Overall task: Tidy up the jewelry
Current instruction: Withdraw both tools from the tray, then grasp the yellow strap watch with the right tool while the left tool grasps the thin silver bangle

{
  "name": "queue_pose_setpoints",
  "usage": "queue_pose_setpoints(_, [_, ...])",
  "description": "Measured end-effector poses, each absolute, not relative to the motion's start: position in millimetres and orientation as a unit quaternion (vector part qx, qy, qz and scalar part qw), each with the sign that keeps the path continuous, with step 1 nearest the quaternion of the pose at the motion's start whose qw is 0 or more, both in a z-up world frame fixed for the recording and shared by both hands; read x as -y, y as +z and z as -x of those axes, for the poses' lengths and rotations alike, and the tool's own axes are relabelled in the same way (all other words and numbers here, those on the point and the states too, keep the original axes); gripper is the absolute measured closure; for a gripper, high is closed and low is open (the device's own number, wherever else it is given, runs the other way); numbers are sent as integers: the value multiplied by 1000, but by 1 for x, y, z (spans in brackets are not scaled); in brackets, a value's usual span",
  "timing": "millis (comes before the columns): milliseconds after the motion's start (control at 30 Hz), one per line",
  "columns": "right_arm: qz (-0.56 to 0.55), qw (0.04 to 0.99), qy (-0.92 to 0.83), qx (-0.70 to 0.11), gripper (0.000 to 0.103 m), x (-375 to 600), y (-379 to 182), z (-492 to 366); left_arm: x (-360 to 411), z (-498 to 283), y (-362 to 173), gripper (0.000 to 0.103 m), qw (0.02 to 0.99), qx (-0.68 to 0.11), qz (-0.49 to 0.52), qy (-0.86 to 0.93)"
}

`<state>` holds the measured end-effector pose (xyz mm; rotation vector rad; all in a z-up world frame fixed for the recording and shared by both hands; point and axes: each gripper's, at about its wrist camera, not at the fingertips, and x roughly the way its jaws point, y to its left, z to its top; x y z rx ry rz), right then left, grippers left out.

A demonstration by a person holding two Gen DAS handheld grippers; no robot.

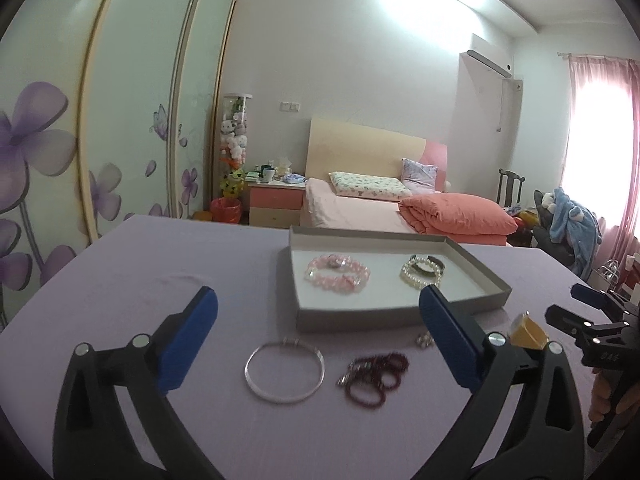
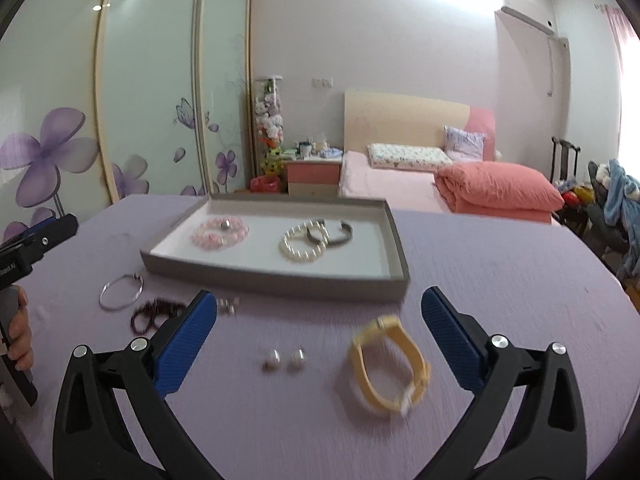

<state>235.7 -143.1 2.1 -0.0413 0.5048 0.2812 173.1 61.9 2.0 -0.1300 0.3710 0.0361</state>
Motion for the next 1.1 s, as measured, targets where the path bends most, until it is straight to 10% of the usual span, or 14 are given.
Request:
queue_pose_setpoints(700, [16,920,67,-385,3,173,-45,-268,-71,-165,-7,4,978,-196,69,38])
queue_pose_setpoints(1100, [-24,900,65,-431,71,188,-60,-281,-74,-170,-11,4,975,-209,64,40])
